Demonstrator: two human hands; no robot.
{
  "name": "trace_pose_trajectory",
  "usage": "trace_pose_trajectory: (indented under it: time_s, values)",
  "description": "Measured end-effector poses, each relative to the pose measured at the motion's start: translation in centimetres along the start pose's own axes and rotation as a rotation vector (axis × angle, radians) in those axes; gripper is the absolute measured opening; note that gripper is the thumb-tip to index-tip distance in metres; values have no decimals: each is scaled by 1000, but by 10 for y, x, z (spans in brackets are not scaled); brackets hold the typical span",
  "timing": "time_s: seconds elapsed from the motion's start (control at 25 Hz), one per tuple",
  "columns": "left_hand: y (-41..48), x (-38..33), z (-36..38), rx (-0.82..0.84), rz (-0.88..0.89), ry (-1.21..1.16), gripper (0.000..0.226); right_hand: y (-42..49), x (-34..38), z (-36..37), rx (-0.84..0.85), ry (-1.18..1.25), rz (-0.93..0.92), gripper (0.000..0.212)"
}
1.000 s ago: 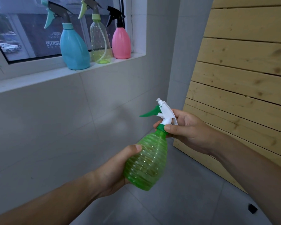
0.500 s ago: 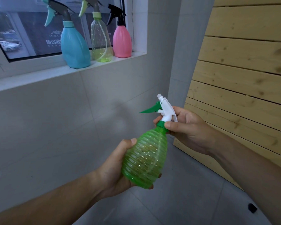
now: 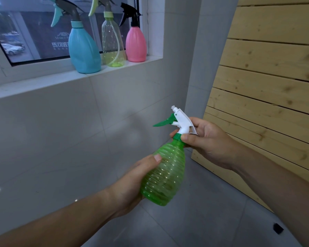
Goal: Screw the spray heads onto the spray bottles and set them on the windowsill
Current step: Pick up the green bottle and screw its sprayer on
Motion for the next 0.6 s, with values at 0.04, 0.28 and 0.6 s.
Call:
trace_pose_trajectory:
  time_s: [0.04,0.28,0.6]
  values:
    - [1,-1,1,-38,30,47,65,1,-1,0,-46,-39,-2,40]
    - [0,-2,5,-133,100,228,42,0,-6,4,-146,-308,40,32]
    - [-1,-5,4,-141,191,334,38,2,-8,9,-167,-309,53,28]
Point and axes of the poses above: each hand's wrist, its own y-axis towards the middle knuckle, its own z-axis out of the palm, x = y × z, the point moved 2 cm from there along y, towards the middle knuckle, and after that the axes turned 2 degrees about x, right-handed, at the moved point
